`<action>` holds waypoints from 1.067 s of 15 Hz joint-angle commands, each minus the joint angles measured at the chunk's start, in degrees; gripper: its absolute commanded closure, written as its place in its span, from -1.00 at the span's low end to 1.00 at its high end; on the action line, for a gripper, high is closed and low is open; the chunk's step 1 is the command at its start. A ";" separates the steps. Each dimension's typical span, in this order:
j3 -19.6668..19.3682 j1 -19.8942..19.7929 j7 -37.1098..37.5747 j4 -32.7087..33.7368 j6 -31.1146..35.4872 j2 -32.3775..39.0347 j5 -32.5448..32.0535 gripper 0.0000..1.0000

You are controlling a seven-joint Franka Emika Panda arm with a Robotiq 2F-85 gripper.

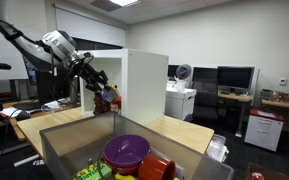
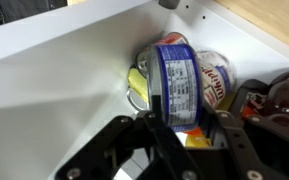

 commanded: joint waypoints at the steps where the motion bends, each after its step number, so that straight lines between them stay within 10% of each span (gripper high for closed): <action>1: 0.47 0.30 0.27 1.25 -1.21 0.24 -0.46 0.75; 16: 0.67 0.17 1.11 3.78 -2.83 1.99 -2.88 0.75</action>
